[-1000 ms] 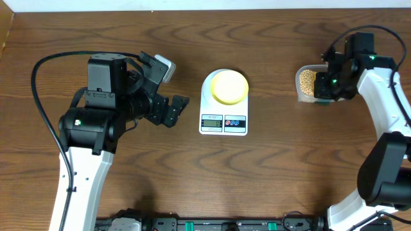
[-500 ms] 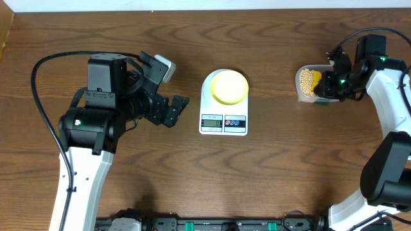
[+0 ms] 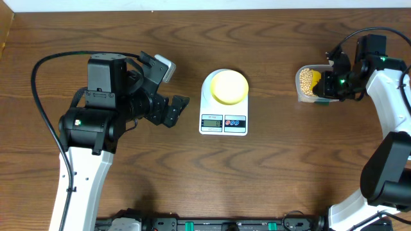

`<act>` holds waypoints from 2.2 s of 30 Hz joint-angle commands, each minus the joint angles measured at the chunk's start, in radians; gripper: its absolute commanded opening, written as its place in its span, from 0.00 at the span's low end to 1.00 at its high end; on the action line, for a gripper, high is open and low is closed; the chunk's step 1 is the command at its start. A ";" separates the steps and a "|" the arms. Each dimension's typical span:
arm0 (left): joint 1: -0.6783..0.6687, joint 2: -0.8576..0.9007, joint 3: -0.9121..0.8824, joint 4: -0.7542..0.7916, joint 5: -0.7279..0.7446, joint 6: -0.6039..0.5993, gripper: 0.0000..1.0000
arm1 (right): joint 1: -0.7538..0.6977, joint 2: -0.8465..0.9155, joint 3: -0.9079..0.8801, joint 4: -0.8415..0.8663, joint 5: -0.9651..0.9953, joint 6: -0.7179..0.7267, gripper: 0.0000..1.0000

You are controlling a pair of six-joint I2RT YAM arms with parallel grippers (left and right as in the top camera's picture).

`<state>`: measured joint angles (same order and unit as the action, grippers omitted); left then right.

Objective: Scoop item into bowl and weigh 50g on scale
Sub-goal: 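Push the scoop through the soybeans with the right gripper, then tilt the scoop up with the right gripper to fill it with beans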

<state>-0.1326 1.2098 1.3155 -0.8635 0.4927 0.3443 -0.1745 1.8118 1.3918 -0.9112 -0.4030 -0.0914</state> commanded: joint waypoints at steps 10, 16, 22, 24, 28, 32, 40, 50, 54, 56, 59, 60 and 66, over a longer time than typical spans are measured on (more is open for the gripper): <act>0.004 -0.002 -0.002 0.000 0.013 -0.001 0.97 | -0.032 0.008 -0.005 -0.014 -0.053 -0.063 0.01; 0.004 -0.002 -0.002 -0.001 0.013 -0.001 0.97 | -0.053 0.008 -0.006 -0.017 -0.108 -0.094 0.01; 0.004 -0.002 -0.002 -0.001 0.013 -0.001 0.98 | -0.071 0.008 -0.008 -0.016 -0.108 -0.101 0.01; 0.004 -0.002 -0.002 -0.001 0.013 -0.001 0.98 | -0.077 0.008 -0.010 -0.017 -0.108 -0.105 0.01; 0.004 -0.002 -0.002 -0.001 0.013 -0.001 0.97 | -0.097 0.008 -0.016 -0.018 -0.109 -0.105 0.01; 0.004 -0.002 -0.002 -0.001 0.013 -0.001 0.98 | -0.122 0.008 -0.030 -0.015 -0.143 -0.105 0.01; 0.004 -0.002 -0.002 -0.001 0.013 -0.001 0.97 | -0.179 0.008 -0.068 -0.005 -0.250 -0.105 0.01; 0.004 -0.002 -0.002 -0.001 0.013 -0.001 0.98 | -0.219 0.008 -0.071 0.002 -0.325 -0.108 0.01; 0.004 -0.002 -0.002 -0.001 0.013 -0.001 0.98 | -0.228 0.008 -0.071 0.005 -0.354 -0.108 0.01; 0.004 -0.002 -0.002 -0.001 0.013 -0.001 0.98 | -0.234 0.008 -0.071 0.005 -0.363 -0.109 0.01; 0.004 -0.002 -0.002 0.000 0.013 -0.001 0.97 | -0.243 0.008 -0.071 0.006 -0.379 -0.108 0.01; 0.004 -0.002 -0.002 -0.001 0.013 -0.001 0.98 | -0.246 0.008 -0.071 0.006 -0.385 -0.108 0.01; 0.004 -0.002 -0.002 0.000 0.013 -0.001 0.98 | -0.273 0.008 -0.071 0.007 -0.416 -0.109 0.01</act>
<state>-0.1326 1.2098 1.3155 -0.8635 0.4927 0.3443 -0.4294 1.8130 1.3266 -0.9070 -0.7563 -0.1856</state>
